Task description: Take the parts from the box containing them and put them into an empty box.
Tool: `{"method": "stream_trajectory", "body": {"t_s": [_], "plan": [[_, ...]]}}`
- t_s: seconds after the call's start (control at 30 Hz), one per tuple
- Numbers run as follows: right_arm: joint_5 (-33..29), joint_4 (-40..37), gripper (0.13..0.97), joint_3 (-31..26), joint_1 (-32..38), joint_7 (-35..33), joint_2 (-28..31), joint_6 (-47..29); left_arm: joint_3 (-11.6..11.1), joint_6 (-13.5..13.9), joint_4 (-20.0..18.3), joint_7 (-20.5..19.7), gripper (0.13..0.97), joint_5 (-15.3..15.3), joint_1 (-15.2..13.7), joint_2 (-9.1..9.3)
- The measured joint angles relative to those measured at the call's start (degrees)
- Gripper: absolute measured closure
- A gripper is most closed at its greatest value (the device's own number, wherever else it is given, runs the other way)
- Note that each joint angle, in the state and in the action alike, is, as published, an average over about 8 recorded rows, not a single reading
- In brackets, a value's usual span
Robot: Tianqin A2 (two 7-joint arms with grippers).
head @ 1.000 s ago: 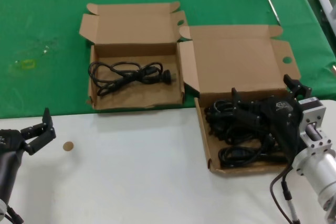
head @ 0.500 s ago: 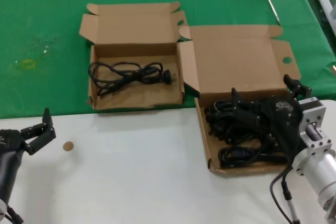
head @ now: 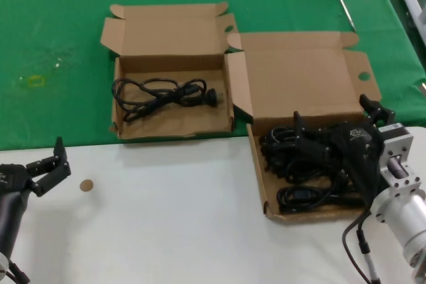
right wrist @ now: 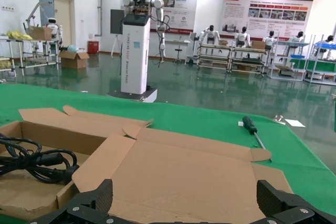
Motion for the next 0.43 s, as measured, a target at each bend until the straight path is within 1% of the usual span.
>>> {"method": "stream_trajectory", "body": {"t_s": [0.43], "plan": [[0.00, 0.00, 0.129, 0.00, 0.00, 0.00, 0.00, 0.00, 0.00, 0.00, 0.00, 0.00, 0.132, 0.00, 0.00, 0.00]]}}
